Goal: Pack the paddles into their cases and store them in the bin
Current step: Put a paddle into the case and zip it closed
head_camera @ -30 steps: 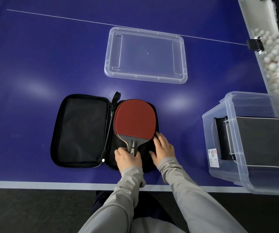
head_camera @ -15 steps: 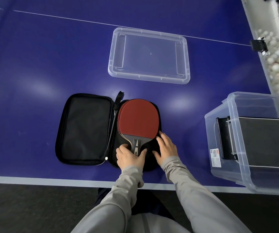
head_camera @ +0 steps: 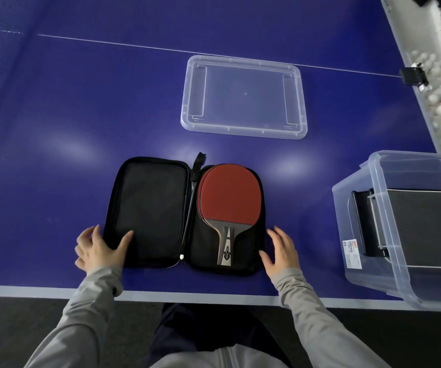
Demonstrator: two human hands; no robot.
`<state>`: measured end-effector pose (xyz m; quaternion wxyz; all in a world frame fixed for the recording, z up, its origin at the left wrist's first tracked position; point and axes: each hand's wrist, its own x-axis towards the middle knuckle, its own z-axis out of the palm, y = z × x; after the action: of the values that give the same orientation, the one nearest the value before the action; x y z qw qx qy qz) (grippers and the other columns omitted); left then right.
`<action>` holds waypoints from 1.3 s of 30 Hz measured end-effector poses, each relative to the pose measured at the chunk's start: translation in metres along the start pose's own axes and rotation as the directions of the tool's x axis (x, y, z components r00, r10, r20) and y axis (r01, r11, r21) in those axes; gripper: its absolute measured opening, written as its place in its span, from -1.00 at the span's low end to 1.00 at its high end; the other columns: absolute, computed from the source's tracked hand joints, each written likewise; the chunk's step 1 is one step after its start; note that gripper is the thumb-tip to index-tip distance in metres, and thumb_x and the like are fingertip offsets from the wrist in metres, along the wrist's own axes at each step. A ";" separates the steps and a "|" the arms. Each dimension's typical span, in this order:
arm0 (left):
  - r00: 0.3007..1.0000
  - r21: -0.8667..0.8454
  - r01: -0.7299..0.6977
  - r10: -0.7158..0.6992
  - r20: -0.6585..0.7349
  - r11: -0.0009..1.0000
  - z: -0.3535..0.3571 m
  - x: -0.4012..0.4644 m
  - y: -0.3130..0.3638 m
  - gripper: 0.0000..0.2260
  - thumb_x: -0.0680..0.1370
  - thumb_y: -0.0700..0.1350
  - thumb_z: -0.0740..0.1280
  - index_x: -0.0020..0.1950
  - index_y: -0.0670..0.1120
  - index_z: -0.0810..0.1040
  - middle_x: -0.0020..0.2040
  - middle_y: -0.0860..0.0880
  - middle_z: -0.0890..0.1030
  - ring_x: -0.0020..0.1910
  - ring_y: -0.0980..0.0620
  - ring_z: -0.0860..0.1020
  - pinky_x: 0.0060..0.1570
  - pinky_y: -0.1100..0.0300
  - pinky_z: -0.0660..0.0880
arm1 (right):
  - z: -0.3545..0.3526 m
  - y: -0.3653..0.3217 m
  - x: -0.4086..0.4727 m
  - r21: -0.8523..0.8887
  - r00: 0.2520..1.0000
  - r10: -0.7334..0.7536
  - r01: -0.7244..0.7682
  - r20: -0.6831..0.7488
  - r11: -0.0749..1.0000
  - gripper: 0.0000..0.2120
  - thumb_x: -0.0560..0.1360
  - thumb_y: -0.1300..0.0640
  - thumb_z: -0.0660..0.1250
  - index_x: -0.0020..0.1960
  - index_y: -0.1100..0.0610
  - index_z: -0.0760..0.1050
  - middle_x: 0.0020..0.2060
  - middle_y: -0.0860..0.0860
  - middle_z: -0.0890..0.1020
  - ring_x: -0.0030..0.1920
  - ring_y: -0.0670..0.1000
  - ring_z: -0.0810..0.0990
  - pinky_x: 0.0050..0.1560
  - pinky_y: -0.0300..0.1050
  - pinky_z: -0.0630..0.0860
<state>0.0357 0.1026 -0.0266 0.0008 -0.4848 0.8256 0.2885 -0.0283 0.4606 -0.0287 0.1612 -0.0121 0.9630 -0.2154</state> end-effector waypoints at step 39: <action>0.852 -0.241 0.004 0.123 0.509 0.970 0.040 -0.042 0.120 -0.42 0.45 0.02 0.42 0.40 -0.13 0.32 0.32 -0.11 0.43 0.25 -0.10 0.45 0.27 0.00 0.39 | -0.035 -0.053 0.042 0.390 0.917 0.373 -0.397 0.138 0.831 -0.57 0.43 0.07 0.40 0.18 0.32 0.46 0.17 0.23 0.52 0.18 0.20 0.50 0.24 -0.02 0.40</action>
<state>-0.0497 0.1988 0.0090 0.1578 -0.3597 0.7695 0.5036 -0.0819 0.4227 0.0101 0.2271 0.2101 0.8739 -0.3750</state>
